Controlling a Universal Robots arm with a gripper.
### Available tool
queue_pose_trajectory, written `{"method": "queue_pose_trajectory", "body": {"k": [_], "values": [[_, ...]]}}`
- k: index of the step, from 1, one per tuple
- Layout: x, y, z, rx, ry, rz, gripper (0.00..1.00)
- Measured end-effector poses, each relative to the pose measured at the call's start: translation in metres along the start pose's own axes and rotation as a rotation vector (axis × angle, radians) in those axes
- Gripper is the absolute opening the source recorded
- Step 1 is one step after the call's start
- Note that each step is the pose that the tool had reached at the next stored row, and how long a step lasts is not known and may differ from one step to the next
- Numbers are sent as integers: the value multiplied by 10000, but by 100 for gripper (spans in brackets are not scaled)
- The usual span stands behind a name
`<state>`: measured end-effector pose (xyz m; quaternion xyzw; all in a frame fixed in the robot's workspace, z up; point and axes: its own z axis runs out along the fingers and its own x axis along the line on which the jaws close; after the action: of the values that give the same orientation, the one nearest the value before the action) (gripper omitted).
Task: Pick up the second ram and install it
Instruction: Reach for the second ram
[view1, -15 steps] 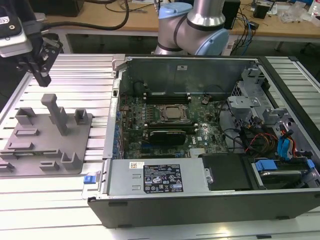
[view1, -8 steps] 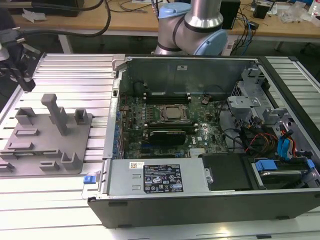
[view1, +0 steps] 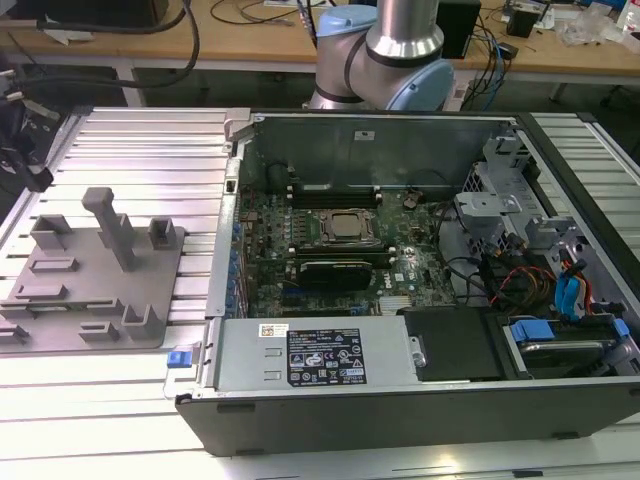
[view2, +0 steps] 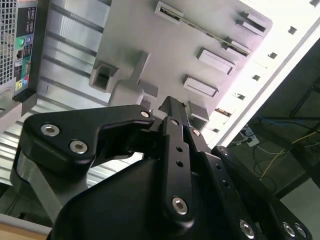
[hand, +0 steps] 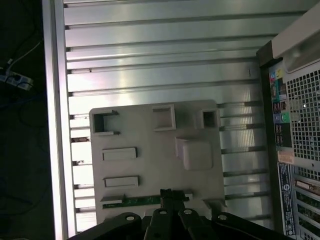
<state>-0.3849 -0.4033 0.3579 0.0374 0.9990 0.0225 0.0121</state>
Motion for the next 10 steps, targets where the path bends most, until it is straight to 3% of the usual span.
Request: {"method": "queue_pose_trajectory", "body": {"k": [4,7,10], "values": [[-1,-54,40,0,1,0,8],[5,-155,138,0,0,-1,8],[42,-202,214,0,-1,2,8]]}}
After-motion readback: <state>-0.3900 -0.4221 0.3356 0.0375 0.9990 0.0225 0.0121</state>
